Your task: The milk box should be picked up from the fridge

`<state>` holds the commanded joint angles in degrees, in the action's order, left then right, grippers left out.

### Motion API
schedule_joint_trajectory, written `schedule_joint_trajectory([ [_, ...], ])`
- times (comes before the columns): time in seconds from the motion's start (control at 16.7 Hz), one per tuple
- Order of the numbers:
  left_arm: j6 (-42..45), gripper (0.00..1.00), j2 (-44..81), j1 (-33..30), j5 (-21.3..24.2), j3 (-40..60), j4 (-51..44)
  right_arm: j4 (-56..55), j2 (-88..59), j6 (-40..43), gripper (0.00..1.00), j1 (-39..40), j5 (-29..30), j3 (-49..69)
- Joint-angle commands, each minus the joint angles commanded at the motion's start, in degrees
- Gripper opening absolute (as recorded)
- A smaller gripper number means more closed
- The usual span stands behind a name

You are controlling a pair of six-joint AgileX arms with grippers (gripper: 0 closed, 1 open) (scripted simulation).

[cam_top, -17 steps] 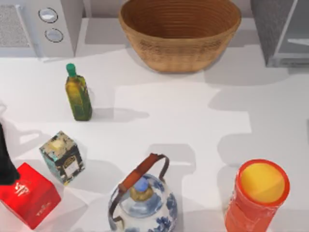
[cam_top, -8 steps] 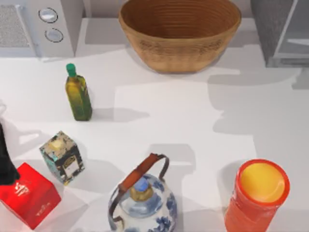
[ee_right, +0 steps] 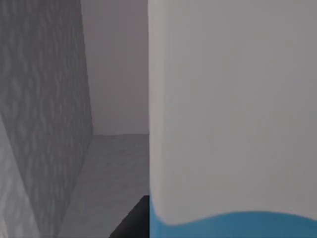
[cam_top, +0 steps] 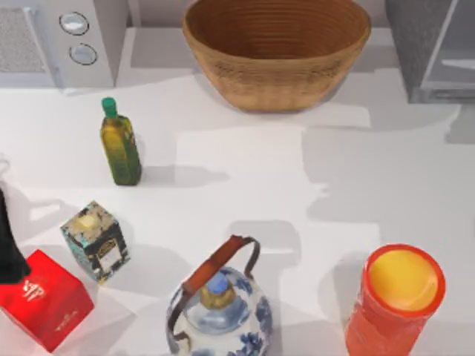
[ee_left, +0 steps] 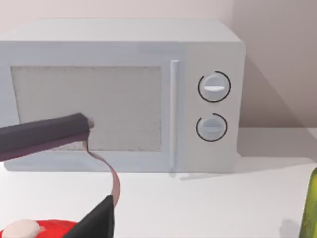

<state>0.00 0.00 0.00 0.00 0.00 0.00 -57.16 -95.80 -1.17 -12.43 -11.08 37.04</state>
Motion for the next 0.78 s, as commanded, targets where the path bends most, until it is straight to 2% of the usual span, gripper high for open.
schedule_joint_trajectory([
  [0.3,0.0,1.0,0.0,0.0,0.0,0.0,0.0,13.03,21.72,0.24,0.0,2.59,2.32,-8.01],
  [0.78,0.0,1.0,0.0,0.0,0.0,0.0,0.0,38.22,68.21,0.76,0.0,8.13,7.21,-24.41],
])
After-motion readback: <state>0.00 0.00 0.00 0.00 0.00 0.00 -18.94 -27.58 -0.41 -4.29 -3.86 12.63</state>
